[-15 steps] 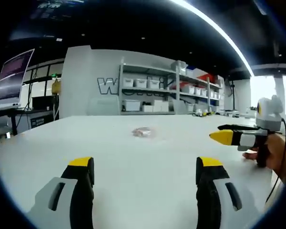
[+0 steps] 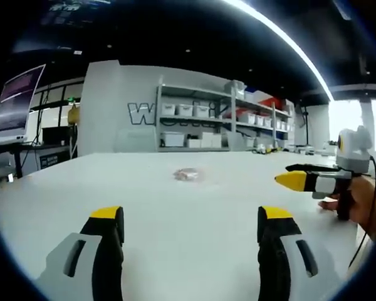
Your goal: Open the resealable bag by pulling the two sides of the seal apart until the entire bag opening is separated and visibly accessible.
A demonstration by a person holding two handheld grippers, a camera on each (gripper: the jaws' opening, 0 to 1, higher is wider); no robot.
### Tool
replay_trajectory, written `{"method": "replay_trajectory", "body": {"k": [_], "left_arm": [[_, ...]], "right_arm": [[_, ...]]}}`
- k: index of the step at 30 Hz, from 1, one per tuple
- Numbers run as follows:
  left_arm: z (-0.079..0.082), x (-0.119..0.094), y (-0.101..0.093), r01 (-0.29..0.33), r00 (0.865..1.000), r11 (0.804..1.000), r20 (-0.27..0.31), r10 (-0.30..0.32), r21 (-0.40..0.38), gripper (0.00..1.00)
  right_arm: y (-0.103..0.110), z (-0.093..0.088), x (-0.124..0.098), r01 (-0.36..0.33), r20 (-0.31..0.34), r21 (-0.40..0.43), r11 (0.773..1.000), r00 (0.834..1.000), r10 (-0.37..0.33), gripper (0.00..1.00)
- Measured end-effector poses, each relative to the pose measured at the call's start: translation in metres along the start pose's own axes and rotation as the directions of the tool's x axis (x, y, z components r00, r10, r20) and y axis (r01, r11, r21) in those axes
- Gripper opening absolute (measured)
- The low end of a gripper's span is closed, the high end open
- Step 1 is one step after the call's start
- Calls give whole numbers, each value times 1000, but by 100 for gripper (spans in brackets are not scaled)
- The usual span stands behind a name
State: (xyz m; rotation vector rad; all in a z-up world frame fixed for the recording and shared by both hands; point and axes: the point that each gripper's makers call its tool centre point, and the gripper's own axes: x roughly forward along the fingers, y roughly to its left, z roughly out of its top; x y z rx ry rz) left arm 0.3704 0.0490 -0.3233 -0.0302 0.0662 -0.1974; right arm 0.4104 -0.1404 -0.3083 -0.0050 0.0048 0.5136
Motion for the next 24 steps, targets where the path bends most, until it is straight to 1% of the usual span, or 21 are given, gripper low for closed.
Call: {"method": "replay_trajectory", "body": {"k": [8,13,17,20,24], "left_arm": [[2,-1,-1,3,1000,1000,16,-3,3,87],[4,-2,-4,5,1000,1000,28,-5,26,86],[6,-2,-3,8,999,1000,35,-9,26,85],[4,-2,-3,10,999,1000,30,-11,26,84],[3,-2,-3,11,1000,1000,27,-11,26,81]], "right_arm": [[2,1,-2,-6,9,-1,1000,1000,6,67],[3,1,-3,-13,15,3,1000,1000,13,65],[3,2,-3,-16,18,4,1000,1000,16,64],[4,2,-3,-21,21,5,1000,1000,21,62],[6,2,-3,-32,24,5,999,999,32,55]]}}
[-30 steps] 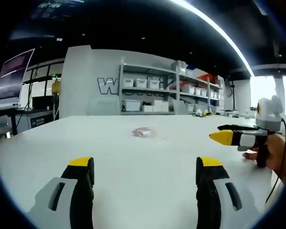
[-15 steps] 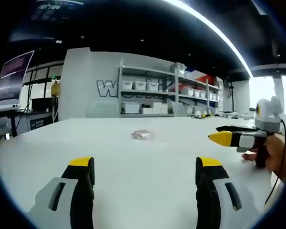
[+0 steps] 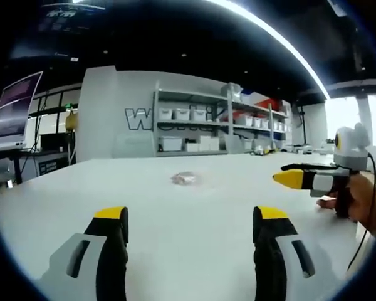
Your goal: Open the resealable bag by pulling the two sides of the seal apart until the entire bag opening is separated and visibly accessible.
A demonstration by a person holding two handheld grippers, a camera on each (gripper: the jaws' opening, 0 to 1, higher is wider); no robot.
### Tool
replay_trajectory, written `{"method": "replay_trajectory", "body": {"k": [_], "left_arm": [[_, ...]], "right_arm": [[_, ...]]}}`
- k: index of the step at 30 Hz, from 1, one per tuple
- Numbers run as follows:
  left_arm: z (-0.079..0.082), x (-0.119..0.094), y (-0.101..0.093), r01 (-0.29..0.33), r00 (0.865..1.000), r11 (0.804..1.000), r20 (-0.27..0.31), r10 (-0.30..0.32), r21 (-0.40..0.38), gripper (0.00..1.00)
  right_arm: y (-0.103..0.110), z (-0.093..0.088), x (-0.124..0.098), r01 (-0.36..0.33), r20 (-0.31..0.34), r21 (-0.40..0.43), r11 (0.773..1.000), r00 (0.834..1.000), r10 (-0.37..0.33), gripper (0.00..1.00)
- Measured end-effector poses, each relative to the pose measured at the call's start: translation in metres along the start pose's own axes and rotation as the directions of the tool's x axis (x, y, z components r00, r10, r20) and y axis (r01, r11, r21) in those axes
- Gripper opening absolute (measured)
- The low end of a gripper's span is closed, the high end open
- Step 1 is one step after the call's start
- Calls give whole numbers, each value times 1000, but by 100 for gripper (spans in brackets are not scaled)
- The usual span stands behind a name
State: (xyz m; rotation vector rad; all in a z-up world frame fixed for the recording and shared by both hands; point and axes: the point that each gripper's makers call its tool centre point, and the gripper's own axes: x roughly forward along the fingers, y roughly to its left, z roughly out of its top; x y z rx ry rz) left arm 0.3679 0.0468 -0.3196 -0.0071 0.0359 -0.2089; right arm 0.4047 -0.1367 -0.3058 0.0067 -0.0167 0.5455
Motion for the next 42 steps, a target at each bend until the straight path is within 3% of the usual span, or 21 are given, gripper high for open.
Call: {"method": "replay_trajectory", "body": {"k": [37,42], "left_arm": [[-9,-1,-5,20,998,1000,-51,-21,-9,81],[-6,-2,-2,11,999,1000,-32,-11,-19,81]], "right_arm": [[3,-3,0,-19,-23,-4,1000,1000,19,52],[4,-3,0,-23,-24,-4,1000,999,23,51]]}}
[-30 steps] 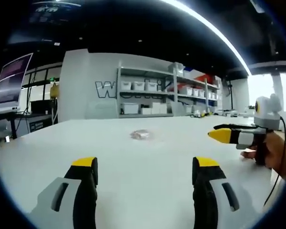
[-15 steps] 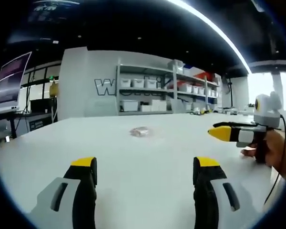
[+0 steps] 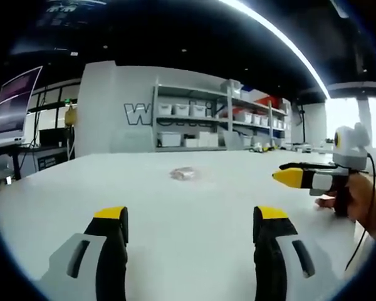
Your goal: Open the resealable bag by pulling the two sides of the seal apart until the entire bag opening is separated and visibly accessible.
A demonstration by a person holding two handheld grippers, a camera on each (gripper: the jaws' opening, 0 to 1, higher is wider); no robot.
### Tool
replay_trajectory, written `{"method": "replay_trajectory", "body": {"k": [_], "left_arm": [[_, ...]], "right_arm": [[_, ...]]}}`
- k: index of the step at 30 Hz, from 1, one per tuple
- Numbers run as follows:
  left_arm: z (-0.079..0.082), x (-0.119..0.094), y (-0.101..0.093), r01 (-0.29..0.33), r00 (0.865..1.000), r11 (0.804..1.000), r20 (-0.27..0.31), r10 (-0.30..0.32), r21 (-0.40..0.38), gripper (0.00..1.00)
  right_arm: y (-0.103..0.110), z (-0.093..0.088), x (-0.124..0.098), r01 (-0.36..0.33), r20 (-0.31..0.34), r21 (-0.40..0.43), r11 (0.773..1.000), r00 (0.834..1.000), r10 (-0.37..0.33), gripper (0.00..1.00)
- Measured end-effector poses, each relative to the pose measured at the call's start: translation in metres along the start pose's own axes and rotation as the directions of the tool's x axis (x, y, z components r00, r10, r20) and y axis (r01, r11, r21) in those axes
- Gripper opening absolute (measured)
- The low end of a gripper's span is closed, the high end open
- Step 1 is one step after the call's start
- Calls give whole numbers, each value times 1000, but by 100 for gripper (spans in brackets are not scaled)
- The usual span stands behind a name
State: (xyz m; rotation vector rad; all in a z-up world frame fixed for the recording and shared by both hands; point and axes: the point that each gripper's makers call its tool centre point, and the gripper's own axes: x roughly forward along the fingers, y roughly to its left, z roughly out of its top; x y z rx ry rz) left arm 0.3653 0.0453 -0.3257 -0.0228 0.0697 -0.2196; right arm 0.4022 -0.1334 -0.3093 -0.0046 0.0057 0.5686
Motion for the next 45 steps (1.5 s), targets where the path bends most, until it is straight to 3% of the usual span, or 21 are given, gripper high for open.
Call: {"method": "replay_trajectory", "body": {"k": [11,34,45], "left_arm": [[-1,-1,-1,2,1000,1000,-5,-2,0,81],[-1,0,-2,11,1000,1000,-6,-11,-12,81],[-1,1,-2,9,1000,1000,-9,-9,-7,81]], "right_arm": [[2,-2,0,-13,-13,-7,1000,1000,13,48],[-12,0,5,-23,-17,-49,999,1000,22,26],[-11,-2,4,-27,-17,-42,999,1000,26,25]]}}
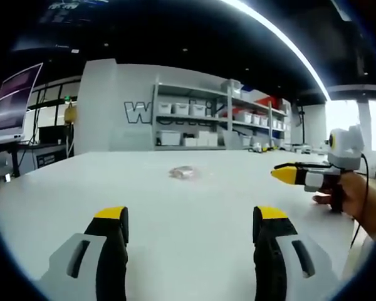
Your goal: Open the resealable bag by pulling the two sides of the seal apart until the entire bag opening is separated and visibly accessible.
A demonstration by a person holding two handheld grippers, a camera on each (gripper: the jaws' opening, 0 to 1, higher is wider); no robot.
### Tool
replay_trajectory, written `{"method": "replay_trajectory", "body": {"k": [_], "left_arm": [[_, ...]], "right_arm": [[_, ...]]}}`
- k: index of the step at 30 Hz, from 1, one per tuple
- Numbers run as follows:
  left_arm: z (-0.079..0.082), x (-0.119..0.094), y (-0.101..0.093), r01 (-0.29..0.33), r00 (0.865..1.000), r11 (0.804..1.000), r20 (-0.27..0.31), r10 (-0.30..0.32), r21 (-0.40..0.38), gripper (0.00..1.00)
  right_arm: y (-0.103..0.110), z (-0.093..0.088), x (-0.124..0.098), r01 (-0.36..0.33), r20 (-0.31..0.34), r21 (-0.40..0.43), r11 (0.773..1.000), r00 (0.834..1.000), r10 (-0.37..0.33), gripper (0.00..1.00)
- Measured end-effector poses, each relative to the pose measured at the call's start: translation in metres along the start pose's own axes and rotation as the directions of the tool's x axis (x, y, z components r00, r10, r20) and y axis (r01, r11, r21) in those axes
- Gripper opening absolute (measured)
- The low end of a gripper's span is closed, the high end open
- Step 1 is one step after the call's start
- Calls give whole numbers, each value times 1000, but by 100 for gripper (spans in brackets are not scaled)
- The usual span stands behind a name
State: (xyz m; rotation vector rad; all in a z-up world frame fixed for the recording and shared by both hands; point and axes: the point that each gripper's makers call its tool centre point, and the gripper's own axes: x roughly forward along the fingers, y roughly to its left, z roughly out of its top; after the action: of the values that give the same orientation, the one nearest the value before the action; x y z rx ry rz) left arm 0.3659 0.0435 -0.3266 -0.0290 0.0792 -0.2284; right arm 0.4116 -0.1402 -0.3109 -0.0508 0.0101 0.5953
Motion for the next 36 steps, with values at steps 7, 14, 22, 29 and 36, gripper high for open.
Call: {"method": "replay_trajectory", "body": {"k": [7,14,22,29,36], "left_arm": [[1,0,0,0,1000,1000,3,0,-1,81],[2,0,0,1,1000,1000,7,-1,-4,81],[2,0,2,-2,1000,1000,9,2,-4,81],[2,1,0,0,1000,1000,8,0,-1,81],[2,1,0,2,1000,1000,10,-2,-4,81]], "right_arm": [[1,1,-1,0,4,3,1000,1000,0,25],[1,1,-3,2,7,6,1000,1000,-2,25],[0,1,-2,2,7,5,1000,1000,-2,25],[-1,1,-2,5,9,8,1000,1000,-5,25],[-1,1,2,-7,5,4,1000,1000,7,25]]}}
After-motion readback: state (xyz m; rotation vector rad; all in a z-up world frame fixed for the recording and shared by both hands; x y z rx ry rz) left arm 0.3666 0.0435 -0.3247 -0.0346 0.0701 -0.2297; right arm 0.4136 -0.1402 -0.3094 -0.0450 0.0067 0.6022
